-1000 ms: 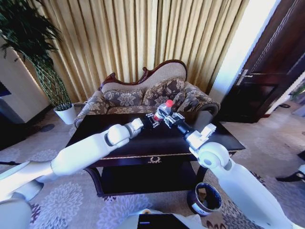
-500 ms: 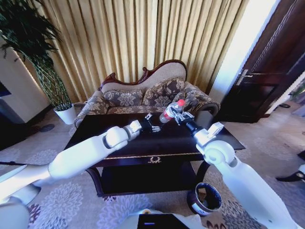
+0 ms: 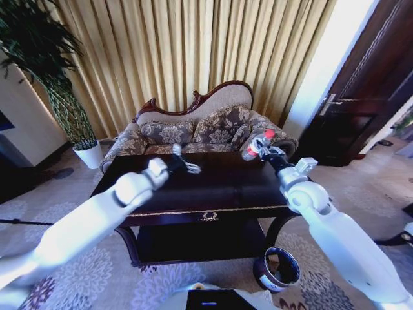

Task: Move to the front of the table and place the trash on the table into the trash bin.

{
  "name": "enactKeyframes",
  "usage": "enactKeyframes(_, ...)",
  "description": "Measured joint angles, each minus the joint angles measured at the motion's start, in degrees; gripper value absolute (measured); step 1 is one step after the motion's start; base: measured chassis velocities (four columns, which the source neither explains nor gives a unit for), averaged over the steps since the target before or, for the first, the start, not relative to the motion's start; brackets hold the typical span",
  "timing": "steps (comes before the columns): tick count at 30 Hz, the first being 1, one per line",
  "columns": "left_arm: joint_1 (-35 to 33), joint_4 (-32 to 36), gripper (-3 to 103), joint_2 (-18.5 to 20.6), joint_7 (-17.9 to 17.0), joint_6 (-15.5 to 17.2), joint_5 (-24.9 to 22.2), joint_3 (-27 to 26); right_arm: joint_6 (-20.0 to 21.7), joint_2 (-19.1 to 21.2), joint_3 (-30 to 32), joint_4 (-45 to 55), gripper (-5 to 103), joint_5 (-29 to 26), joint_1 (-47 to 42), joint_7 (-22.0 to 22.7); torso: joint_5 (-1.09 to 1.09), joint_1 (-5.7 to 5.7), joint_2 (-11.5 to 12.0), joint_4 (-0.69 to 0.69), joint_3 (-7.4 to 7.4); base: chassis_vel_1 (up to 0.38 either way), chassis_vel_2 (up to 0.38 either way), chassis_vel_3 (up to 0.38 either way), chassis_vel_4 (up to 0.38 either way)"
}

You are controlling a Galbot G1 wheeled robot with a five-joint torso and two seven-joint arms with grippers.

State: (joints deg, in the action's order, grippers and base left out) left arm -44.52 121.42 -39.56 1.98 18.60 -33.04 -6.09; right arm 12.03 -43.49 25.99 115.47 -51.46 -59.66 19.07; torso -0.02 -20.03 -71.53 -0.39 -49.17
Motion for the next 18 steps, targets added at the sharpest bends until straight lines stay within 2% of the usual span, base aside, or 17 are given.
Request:
enactKeyframes(1, -2.9, 0.7, 100, 0.1, -0.4, 0.0, 0.0, -3.6, 0.1, 0.3, 0.6, 0.3, 25, 0.1, -1.3, 0.8, -0.03, 0.00, 0.0, -0.01, 0.00, 0.000, 0.000, 0.000, 0.000)
enactKeyframes(2, -2.9, 0.7, 100, 0.1, -0.4, 0.0, 0.0, -3.6, 0.1, 0.3, 0.6, 0.3, 25, 0.1, -1.3, 0.8, -0.03, 0.00, 0.0, -0.01, 0.00, 0.000, 0.000, 0.000, 0.000)
enactKeyframes(3, -8.2, 1.6, 100, -0.2, -1.1, -0.2, 0.0, -10.7, 0.3, 1.0, 1.6, 0.8, 25, 0.6, -3.6, 1.5, 0.02, 0.00, 0.0, -0.04, 0.01, 0.000, 0.000, 0.000, 0.000)
enactKeyframes(4, -10.5, 1.9, 100, -0.6, -1.4, -0.3, 0.0, -14.0, 0.4, 1.6, 2.2, 1.0, 25, 1.0, -4.7, 1.8, 0.02, 0.00, 0.0, -0.05, 0.00, 0.000, 0.000, 0.000, 0.000)
enactKeyframes(5, -10.5, 1.9, 100, -0.6, -1.4, -0.3, 0.0, -14.0, 0.4, 1.6, 2.2, 1.0, 25, 1.0, -4.7, 1.8, 0.02, 0.00, 0.0, -0.05, 0.00, 0.000, 0.000, 0.000, 0.000)
enactKeyframes(8, -17.8, 2.1, 100, -2.8, -2.3, -0.7, -0.4, -23.6, 0.6, 3.2, 4.3, 2.0, 25, 2.0, -8.3, 2.5, 0.01, 0.00, 0.0, -0.04, 0.00, 0.000, 0.000, 0.000, 0.000)
enactKeyframes(9, -22.6, 2.0, 100, -4.7, -1.5, -0.7, -1.6, -31.2, 0.8, 4.4, 6.3, 2.8, 25, 2.5, -10.9, 3.1, 0.00, 0.00, 0.0, -0.05, 0.00, 0.000, 0.000, 0.000, 0.000)
enactKeyframes(10, -24.8, 2.1, 100, -5.6, -0.6, -0.7, -2.3, -34.8, 1.1, 5.0, 7.5, 3.3, 25, 2.7, -12.3, 3.4, 0.01, 0.00, 0.0, -0.04, 0.00, 0.000, 0.000, 0.000, 0.000)
enactKeyframes(11, -24.8, 2.1, 100, -5.6, -0.6, -0.7, -2.3, -34.8, 1.1, 5.0, 7.5, 3.3, 25, 2.7, -12.3, 3.4, 0.01, 0.00, 0.0, -0.04, 0.00, 0.000, 0.000, 0.000, 0.000)
enactKeyframes(13, -28.6, 2.5, 100, -7.7, 0.0, -0.7, -4.3, -41.8, 1.7, 6.3, 10.3, 4.1, 25, 2.7, -15.0, 3.8, 0.00, 0.00, 0.0, -0.03, 0.01, 0.000, 0.000, 0.000, 0.000)
enactKeyframes(16, -31.0, 3.1, 100, -9.3, 0.0, -0.3, -5.6, -45.9, 2.1, 7.1, 12.1, 4.9, 25, 2.4, -16.5, 4.3, 0.01, 0.00, 0.0, -0.05, 0.01, 0.000, 0.000, 0.000, 0.000)
enactKeyframes(18, -35.1, 4.1, 100, -11.4, -0.9, 0.6, -8.1, -51.7, 2.6, 8.0, 14.4, 6.8, 25, 1.2, -18.8, 5.6, 0.01, 0.00, 0.0, -0.02, 0.01, 0.000, 0.000, 0.000, 0.000)
